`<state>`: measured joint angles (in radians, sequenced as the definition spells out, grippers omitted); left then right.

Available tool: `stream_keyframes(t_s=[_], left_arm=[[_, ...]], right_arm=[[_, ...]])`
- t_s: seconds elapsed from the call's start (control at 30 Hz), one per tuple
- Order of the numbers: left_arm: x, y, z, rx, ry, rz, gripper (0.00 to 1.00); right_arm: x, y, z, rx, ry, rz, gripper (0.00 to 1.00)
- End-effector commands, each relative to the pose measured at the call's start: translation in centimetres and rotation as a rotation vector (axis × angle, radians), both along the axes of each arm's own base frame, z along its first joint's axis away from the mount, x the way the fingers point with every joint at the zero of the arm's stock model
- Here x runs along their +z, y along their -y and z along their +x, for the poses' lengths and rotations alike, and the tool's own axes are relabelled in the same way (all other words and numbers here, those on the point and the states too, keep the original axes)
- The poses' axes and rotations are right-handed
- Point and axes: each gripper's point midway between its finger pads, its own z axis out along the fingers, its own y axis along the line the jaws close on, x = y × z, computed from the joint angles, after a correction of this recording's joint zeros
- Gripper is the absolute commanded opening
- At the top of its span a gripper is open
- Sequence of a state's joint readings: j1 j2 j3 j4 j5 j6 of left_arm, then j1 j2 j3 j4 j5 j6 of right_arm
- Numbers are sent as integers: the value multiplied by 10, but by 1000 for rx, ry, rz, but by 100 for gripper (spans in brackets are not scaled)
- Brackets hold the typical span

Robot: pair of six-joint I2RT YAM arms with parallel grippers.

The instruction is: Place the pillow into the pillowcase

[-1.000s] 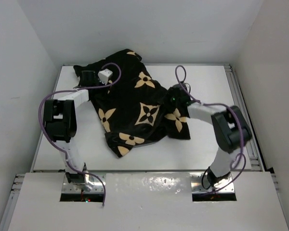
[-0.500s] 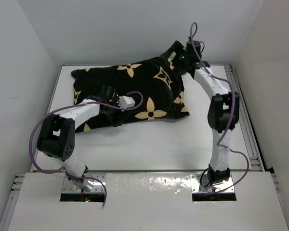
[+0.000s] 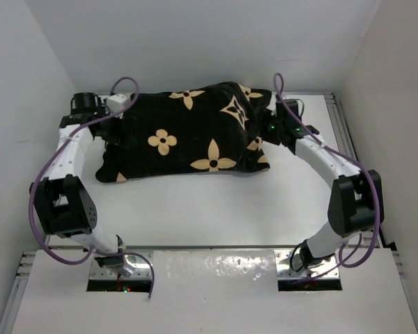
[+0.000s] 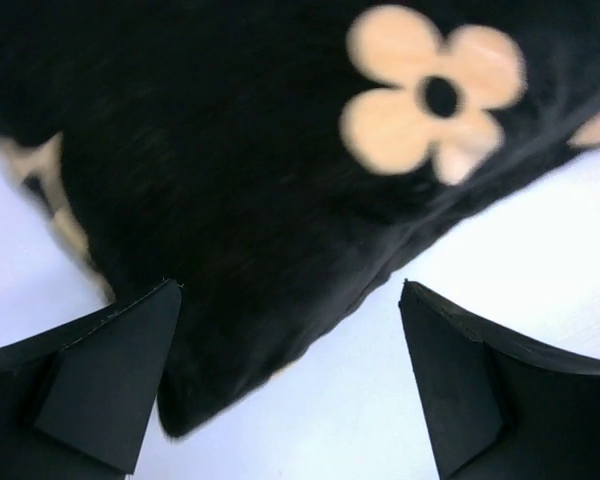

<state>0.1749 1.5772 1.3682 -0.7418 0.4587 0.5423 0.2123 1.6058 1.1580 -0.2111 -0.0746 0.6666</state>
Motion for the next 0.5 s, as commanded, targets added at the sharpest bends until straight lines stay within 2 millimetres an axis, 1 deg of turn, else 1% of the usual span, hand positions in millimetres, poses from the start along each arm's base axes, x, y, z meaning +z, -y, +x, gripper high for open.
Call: stream_keyframes(t_s=[0.0,0.03,0.07,0.1,0.13,0.17,0.2,0.23,0.27,0.3,0.33,0.37,0.4,0.43,0.47], left_arm=[[10,-38,-4,218,12,-76,92],[-6,-67,-8,321,-5,-28,100],[-16,-81,-11,375,-24,4,100],[-34,-94,-19,437,-66,43,100],[-42,-117,-26,510,-80,103,100],[-46,-126,-24,533,-60,121,100],[-62,-128,-32,540,-87,127,100],[-68,-129,-33,535,-87,118,100],[-78,-128,-32,525,-96,114,100],[-85,-117,-31,487,-110,88,100],[-91,-111,-30,461,-124,71,100],[-95,-106,-29,445,-132,56,100],[-103,-98,-30,426,-146,27,100],[-104,-96,-26,413,-133,13,99],[-107,-95,-27,406,-135,6,98]], right_arm=[[-27,-29,-19,58,-64,-66,71],[-29,-37,-20,57,-76,-59,78],[-40,-33,-23,26,-113,-93,79],[-44,-35,-21,11,-135,-108,81],[-49,-37,-23,-7,-158,-117,82],[-54,-36,-24,-20,-169,-137,82],[-57,-38,-23,-24,-171,-143,82],[-67,-43,-25,-14,-187,-155,80],[-73,-42,-26,-20,-204,-173,77],[-75,-42,-25,-27,-217,-181,73],[-85,-40,-28,-43,-250,-184,68],[-88,-38,-31,-55,-268,-188,53],[-95,-33,-36,-72,-283,-197,44],[-88,-29,-34,-97,-260,-182,36],[-88,-24,-35,-113,-250,-183,22]])
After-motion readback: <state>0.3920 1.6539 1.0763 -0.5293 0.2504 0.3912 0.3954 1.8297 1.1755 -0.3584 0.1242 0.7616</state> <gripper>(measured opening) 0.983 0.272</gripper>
